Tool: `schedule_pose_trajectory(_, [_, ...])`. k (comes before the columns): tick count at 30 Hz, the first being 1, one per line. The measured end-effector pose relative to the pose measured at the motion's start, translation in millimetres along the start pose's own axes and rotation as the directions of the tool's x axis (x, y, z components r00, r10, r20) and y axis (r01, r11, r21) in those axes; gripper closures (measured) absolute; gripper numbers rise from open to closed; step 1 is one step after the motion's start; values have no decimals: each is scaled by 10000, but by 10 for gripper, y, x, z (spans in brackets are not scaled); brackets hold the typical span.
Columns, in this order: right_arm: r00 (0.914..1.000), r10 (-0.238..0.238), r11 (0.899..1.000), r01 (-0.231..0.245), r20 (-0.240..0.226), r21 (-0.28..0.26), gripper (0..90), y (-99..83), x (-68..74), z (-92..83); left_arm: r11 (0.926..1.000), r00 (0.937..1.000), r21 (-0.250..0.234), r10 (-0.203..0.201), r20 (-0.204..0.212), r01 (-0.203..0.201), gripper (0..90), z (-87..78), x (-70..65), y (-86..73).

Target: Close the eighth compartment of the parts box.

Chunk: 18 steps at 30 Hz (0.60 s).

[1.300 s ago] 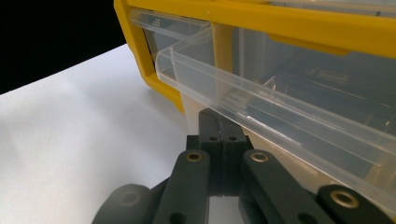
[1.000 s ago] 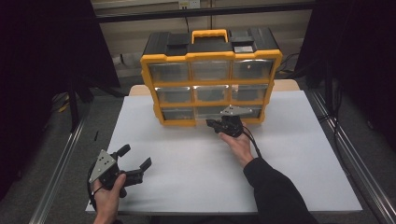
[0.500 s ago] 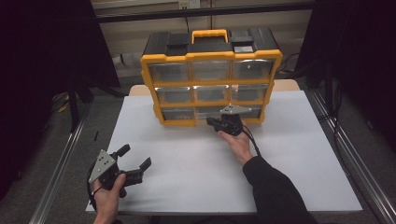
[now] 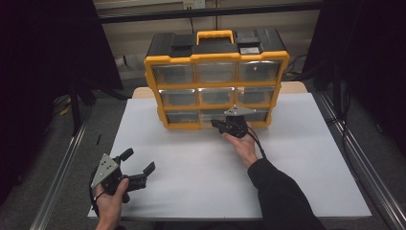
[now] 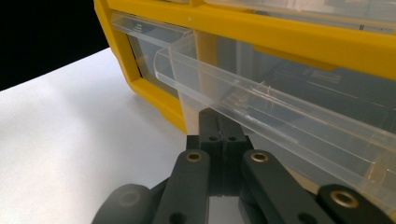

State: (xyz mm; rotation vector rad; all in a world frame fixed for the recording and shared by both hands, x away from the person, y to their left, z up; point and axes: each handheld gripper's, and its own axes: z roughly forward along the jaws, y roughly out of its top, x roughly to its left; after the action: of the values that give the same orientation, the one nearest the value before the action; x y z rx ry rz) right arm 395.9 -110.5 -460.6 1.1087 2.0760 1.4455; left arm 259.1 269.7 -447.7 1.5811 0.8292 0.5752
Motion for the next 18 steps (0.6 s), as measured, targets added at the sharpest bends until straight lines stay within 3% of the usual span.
schedule_pose_trajectory(18, [9994,-98,9999,94,326,133,900,45,-60,64,10000,10000,7,42,11,-42,25,4,9,-2])
